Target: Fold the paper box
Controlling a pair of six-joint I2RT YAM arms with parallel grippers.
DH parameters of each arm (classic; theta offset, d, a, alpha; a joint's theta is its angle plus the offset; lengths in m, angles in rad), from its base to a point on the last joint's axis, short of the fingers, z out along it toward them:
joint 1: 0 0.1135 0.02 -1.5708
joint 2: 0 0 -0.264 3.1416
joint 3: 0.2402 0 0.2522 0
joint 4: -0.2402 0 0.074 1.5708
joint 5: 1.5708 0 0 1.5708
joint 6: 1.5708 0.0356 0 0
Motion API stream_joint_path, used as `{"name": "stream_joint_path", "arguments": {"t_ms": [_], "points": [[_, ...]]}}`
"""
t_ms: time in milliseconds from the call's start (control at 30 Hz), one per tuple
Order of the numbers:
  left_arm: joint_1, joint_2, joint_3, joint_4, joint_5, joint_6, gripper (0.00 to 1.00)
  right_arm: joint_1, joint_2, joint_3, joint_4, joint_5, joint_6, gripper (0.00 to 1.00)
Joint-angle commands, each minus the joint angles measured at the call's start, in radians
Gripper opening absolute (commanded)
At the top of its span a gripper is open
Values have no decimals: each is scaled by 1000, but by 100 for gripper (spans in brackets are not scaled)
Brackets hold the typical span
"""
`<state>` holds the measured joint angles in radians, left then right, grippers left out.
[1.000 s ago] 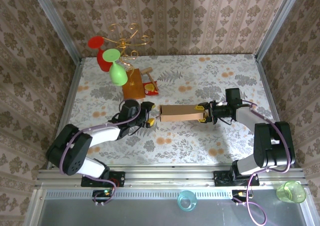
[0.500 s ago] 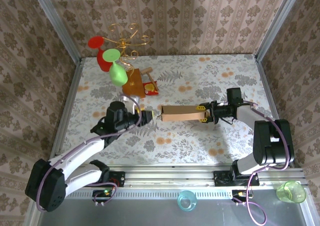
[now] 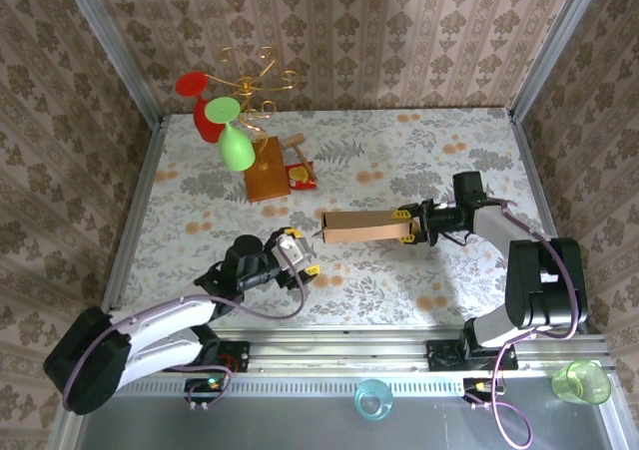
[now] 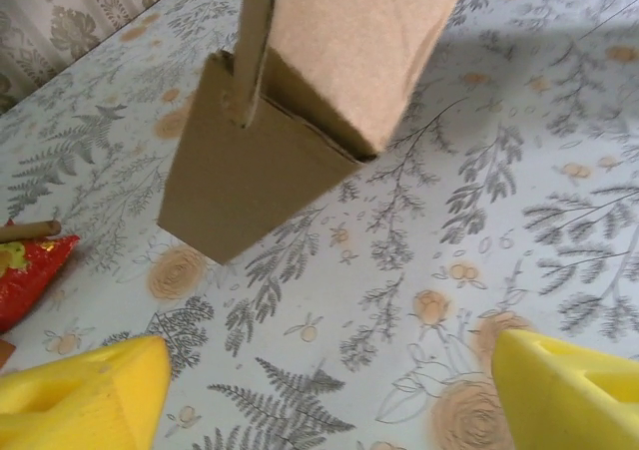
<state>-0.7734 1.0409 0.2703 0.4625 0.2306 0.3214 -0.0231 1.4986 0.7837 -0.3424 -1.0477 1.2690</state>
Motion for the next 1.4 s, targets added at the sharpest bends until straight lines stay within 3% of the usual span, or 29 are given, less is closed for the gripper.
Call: {"name": "stream_joint_path", "arguments": {"t_ms": [0,100,267,400,500,700,933,1067,1267,1367], "points": [[60,64,54,107,49,110,86,0,-16,19,-68,-15,-28,30],[116,111,73,184,118,101,87,7,-30,13,-87,-14,-36,29],[175,227,146,224,386,76,88,15,-36,3,-96,-21,-37,28],[168,289,160,212,452,92,88,20,-32,3,-96,-32,-37,28],[156,320,172,166,453,128,87,20,-27,0,-96,-41,-36,27],[155,366,162,225,461,134,87,20,-19,11,-128,-51,-64,25],[169,210,109,73,437,159,87,-3,-6,23,-148,-51,-89,23],[181,205,106,31,459,167,88,-3,-11,29,-158,-53,-97,23],[169,281,150,24,456,210,88,-3,-50,1,-144,-70,-78,22],[176,297,116,171,386,188,89,-1,-71,-3,-153,-70,-78,22]]}}
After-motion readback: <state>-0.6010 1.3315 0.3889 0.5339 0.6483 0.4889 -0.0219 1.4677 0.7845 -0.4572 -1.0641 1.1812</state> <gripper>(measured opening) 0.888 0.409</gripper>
